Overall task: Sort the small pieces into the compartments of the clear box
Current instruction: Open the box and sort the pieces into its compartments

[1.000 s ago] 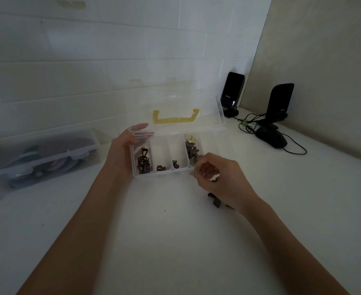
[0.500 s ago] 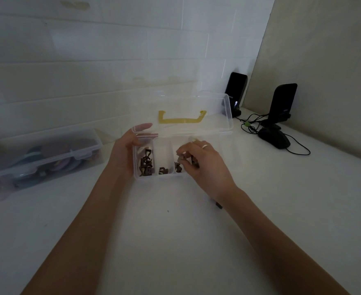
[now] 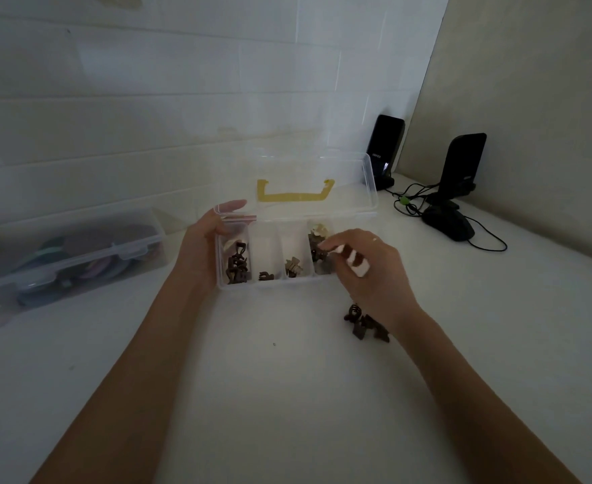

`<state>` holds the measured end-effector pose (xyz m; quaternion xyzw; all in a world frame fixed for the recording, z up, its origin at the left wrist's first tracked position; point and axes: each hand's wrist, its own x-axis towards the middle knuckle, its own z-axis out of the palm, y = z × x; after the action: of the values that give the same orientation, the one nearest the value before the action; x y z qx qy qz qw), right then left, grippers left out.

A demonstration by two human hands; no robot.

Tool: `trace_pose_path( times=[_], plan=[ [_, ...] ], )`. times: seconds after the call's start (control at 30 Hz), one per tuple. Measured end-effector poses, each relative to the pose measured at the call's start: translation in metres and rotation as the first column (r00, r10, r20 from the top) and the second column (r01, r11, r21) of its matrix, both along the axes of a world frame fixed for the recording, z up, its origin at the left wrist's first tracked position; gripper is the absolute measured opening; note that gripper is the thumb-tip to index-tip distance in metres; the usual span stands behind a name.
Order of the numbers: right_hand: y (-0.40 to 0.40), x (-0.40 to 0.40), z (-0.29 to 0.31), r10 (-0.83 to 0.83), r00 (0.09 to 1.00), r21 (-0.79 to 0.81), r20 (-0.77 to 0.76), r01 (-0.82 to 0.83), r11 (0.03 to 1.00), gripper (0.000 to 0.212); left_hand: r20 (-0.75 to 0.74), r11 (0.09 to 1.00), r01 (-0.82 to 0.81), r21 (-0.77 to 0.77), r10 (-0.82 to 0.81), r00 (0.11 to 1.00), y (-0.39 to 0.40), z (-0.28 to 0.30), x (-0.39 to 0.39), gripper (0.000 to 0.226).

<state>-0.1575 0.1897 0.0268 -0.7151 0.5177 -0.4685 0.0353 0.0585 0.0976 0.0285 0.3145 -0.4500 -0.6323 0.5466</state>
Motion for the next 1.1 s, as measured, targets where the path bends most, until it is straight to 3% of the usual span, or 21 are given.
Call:
trace_pose_path(
  times=[0.13, 0.33, 0.47, 0.67, 0.97, 1.1],
  plan=[
    [0.023, -0.039, 0.008, 0.032, 0.996, 0.221, 0.086, -0.051, 0.974, 0.033, -0.001, 0.999, -0.013, 0.043, 0.013, 1.000, 0.001, 0.000, -0.001, 0.040],
    [0.040, -0.058, -0.008, 0.047, 0.998, 0.467, -0.042, -0.022, 0.884, 0.042, -0.027, 0.998, -0.003, 0.056, 0.004, 1.000, 0.000, -0.002, 0.001, 0.041],
    [0.032, -0.053, -0.016, -0.044, 0.995, 0.425, -0.087, 0.077, 0.902, 0.035, -0.039, 0.998, -0.015, 0.054, 0.017, 0.999, 0.002, -0.001, -0.001, 0.040],
    [0.025, -0.052, -0.027, -0.050, 0.977, 0.504, -0.206, 0.150, 0.851, 0.040, -0.030, 0.999, -0.008, 0.053, 0.009, 1.000, 0.002, -0.001, 0.000, 0.041],
    [0.026, -0.047, -0.026, -0.050, 0.993, 0.422, -0.110, 0.092, 0.902, 0.024, -0.018, 0.999, -0.019, 0.033, 0.020, 1.000, 0.003, -0.001, 0.000, 0.039],
    [0.032, -0.046, -0.018, -0.037, 0.999, 0.338, -0.001, 0.035, 0.941, 0.017, -0.005, 0.999, -0.023, 0.042, 0.023, 1.000, 0.002, -0.002, 0.000, 0.039]
  ],
)
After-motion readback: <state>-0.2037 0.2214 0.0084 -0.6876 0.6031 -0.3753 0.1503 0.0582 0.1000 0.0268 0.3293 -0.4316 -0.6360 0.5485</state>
